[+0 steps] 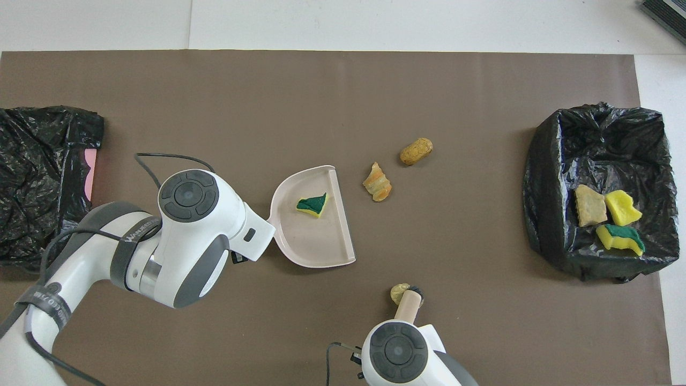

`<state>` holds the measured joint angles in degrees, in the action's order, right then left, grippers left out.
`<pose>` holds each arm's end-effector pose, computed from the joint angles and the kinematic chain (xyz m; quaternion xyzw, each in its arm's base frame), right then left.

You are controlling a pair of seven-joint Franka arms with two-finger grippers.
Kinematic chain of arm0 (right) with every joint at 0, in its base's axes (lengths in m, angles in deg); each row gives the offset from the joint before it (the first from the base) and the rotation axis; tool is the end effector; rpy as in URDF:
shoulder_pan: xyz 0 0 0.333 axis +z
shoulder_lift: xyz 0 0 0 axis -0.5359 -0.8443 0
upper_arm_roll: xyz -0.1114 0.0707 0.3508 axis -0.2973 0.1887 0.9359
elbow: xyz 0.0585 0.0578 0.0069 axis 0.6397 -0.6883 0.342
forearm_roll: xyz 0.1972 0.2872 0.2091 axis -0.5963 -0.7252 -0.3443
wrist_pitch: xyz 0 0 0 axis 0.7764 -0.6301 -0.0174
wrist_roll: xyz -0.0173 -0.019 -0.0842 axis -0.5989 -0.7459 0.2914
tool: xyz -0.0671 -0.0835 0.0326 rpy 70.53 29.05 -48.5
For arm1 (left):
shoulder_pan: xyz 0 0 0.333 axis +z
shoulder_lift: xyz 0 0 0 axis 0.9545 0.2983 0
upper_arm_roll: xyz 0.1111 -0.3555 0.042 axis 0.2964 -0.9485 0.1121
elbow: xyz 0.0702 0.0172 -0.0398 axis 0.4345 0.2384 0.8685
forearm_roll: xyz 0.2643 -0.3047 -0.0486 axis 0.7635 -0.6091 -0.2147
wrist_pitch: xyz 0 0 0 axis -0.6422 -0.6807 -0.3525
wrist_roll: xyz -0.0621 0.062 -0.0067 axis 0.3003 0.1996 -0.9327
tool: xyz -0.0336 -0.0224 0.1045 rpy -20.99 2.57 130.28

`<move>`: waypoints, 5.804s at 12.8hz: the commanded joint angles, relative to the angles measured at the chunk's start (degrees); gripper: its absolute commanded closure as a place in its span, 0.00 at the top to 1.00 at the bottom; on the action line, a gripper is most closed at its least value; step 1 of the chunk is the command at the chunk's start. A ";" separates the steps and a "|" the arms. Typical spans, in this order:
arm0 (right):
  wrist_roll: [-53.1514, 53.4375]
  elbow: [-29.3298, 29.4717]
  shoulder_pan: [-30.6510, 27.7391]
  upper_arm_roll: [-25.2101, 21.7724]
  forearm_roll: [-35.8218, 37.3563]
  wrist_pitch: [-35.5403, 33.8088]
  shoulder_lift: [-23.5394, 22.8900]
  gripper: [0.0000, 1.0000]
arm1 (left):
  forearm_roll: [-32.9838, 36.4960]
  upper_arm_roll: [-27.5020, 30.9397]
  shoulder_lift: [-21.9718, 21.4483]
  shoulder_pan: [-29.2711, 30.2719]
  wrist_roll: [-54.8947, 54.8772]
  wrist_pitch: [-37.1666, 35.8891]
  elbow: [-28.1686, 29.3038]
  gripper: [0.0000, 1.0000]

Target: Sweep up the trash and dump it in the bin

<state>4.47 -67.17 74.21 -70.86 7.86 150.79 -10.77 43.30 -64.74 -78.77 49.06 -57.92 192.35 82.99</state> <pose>0.2758 0.3227 0.3859 0.9587 -0.2211 -0.1653 0.0678 0.4960 -0.2546 0.4083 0.7582 -0.6496 -0.0551 0.0028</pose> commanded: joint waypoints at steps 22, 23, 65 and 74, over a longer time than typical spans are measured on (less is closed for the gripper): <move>-62.98 33.31 -32.57 -0.43 29.67 -3.14 -24.95 0.00 | -0.27 -0.06 -2.25 -0.85 17.78 3.03 2.55 0.00; -63.42 34.19 -31.96 -0.43 29.41 -3.23 -26.36 0.00 | -0.35 -0.06 -2.16 -0.68 18.92 3.03 2.55 0.00; -60.88 42.28 -19.48 5.72 1.73 -4.63 -34.28 0.00 | -1.41 0.02 -2.51 -1.38 22.45 2.59 2.99 0.00; -57.47 42.81 -26.68 5.19 4.44 -14.64 -26.39 0.00 | -1.32 0.20 -2.69 1.08 21.92 2.68 0.62 0.00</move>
<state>-56.06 -22.71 47.72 -66.08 11.88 138.82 -41.77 42.29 -64.40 -80.07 48.98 -36.47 194.62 83.86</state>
